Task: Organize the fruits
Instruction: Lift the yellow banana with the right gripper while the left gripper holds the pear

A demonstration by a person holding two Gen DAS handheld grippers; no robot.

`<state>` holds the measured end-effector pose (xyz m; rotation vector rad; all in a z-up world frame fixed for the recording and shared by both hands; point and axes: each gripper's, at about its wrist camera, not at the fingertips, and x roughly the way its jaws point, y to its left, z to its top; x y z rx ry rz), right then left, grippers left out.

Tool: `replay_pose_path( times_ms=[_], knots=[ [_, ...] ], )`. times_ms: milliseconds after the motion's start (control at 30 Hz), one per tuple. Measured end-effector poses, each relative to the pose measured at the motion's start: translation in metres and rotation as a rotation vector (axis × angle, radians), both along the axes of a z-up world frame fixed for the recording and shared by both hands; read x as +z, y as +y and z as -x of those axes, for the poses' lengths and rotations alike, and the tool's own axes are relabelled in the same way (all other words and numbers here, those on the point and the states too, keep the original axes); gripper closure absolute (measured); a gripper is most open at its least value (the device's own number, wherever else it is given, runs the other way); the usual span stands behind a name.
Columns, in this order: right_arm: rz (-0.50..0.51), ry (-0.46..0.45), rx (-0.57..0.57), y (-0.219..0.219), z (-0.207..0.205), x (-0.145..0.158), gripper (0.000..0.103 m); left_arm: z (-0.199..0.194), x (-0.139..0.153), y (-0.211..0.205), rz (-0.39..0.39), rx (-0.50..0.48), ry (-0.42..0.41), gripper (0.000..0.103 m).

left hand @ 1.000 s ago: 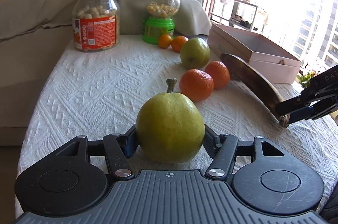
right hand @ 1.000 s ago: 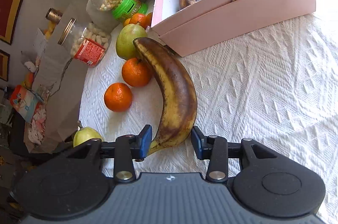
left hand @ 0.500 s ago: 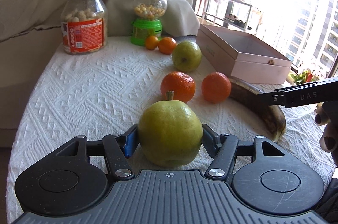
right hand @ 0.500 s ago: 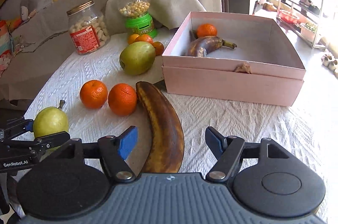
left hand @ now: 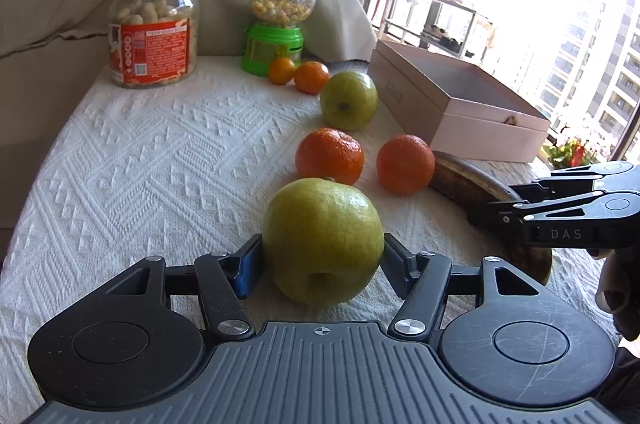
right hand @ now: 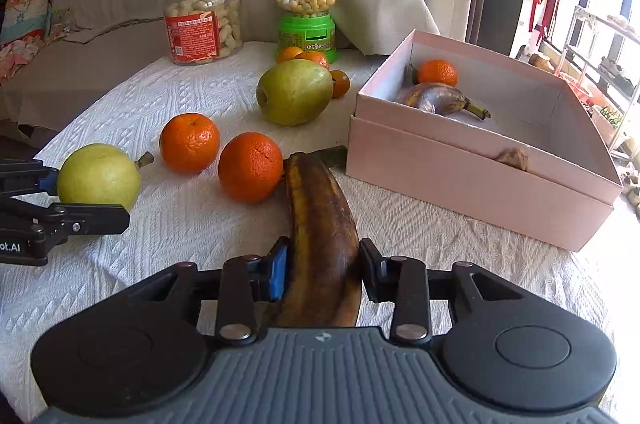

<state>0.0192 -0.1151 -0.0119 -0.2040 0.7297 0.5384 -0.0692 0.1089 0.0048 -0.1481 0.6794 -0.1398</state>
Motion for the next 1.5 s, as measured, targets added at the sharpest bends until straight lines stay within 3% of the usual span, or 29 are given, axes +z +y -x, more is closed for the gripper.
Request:
replay_pose_path(
  times_ms=[300, 500, 767, 1133, 1200, 1233, 1300, 1500],
  knots=[
    [0.004, -0.016, -0.086, -0.057, 0.031, -0.002, 0.067, -0.003, 0.003, -0.006, -0.041, -0.009, 0.007, 0.036],
    [0.036, -0.054, -0.082, -0.048, 0.034, -0.008, 0.062, 0.006, 0.01, -0.012, -0.083, -0.044, 0.025, 0.036],
    [0.013, -0.062, -0.113, -0.051, 0.031, -0.011, 0.049, -0.002, 0.029, -0.003, 0.021, -0.116, 0.053, 0.036],
    [-0.019, -0.061, -0.132, -0.056, 0.032, -0.014, 0.046, -0.057, 0.039, -0.033, -0.066, -0.219, 0.149, 0.04],
    [-0.022, -0.064, -0.133, -0.057, 0.033, -0.014, 0.046, -0.059, 0.036, -0.038, -0.108, -0.216, 0.169, 0.046],
    [-0.025, -0.065, -0.134, -0.057, 0.033, -0.015, 0.046, -0.056, 0.036, -0.039, -0.138, -0.212, 0.162, 0.052],
    [-0.029, -0.066, -0.134, -0.058, 0.034, -0.015, 0.046, -0.045, 0.038, -0.036, -0.157, -0.214, 0.146, 0.052],
    [-0.035, -0.067, -0.134, -0.059, 0.035, -0.015, 0.045, 0.008, 0.048, -0.007, -0.059, -0.15, 0.09, 0.052]
  ],
)
